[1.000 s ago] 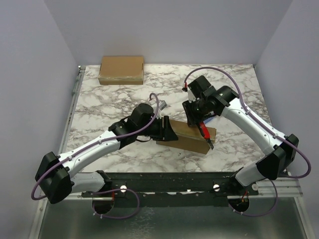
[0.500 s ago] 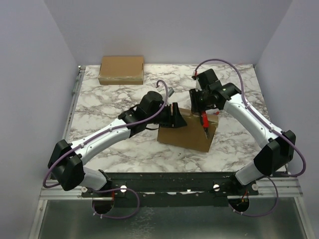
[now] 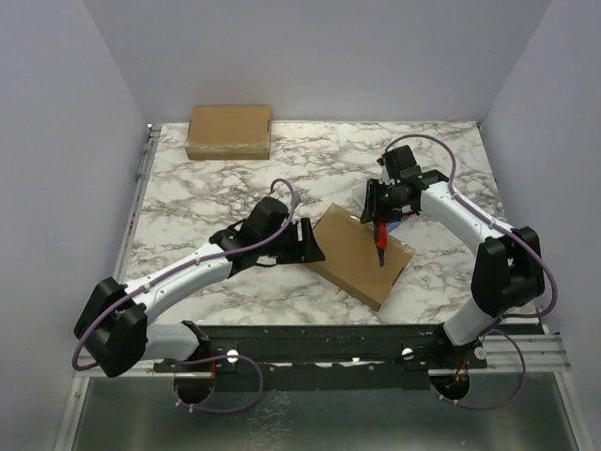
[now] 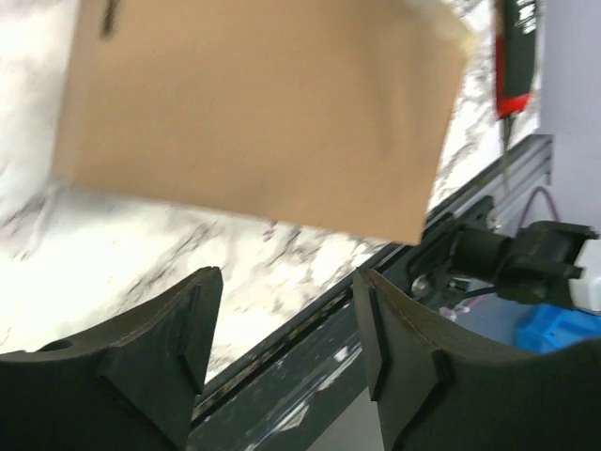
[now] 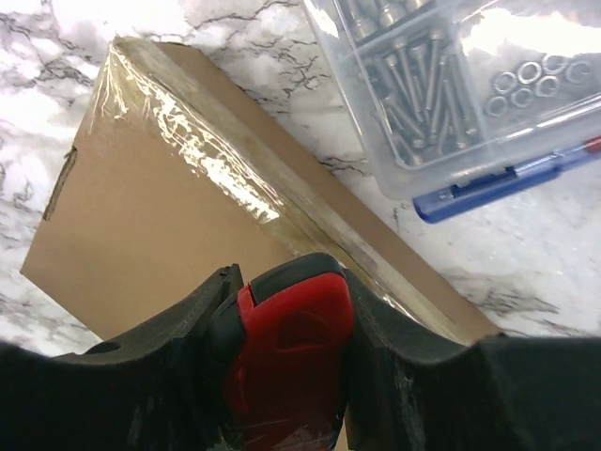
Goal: Unpack the express box
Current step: Adjust the express box at the center of the board.
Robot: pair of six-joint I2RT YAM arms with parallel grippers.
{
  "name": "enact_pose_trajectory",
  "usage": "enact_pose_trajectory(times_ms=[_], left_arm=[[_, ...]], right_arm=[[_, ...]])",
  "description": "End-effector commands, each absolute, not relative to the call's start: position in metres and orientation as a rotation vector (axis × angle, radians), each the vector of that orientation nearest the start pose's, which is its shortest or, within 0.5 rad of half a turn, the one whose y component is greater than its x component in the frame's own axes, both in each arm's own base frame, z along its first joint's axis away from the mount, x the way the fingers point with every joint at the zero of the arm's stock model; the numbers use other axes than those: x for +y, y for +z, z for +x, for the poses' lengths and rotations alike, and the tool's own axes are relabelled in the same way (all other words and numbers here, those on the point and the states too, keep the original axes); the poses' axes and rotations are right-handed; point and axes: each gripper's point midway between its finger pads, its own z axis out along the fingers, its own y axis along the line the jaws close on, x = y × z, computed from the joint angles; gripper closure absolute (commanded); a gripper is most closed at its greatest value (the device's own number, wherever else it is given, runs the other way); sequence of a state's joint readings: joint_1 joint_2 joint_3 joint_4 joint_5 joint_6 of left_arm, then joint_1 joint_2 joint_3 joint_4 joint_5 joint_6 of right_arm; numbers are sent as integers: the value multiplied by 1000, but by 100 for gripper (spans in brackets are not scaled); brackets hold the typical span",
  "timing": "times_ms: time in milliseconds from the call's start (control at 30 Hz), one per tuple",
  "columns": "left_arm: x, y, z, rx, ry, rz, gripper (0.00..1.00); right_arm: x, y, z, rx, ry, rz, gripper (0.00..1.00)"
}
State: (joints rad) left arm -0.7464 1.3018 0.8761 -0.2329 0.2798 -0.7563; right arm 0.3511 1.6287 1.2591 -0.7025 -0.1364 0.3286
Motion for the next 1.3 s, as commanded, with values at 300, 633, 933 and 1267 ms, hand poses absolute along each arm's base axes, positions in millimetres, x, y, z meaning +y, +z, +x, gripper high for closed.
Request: enact_pose_trajectory(times_ms=[300, 633, 933, 1267], left_arm=[[-308, 139, 199, 2314, -1401, -107, 14], [-322, 113, 245, 2318, -1265, -171, 14], [-270, 92, 297, 2341, -1052, -292, 14], [-178, 95, 329, 2428, -627, -283, 13]], right_arm=[[114, 113, 337, 2529, 667, 327, 100], [93, 84, 299, 2596, 657, 398, 100], [172, 93, 272, 2584, 933, 291, 100], [224, 105, 278, 2498, 1018, 330, 100]])
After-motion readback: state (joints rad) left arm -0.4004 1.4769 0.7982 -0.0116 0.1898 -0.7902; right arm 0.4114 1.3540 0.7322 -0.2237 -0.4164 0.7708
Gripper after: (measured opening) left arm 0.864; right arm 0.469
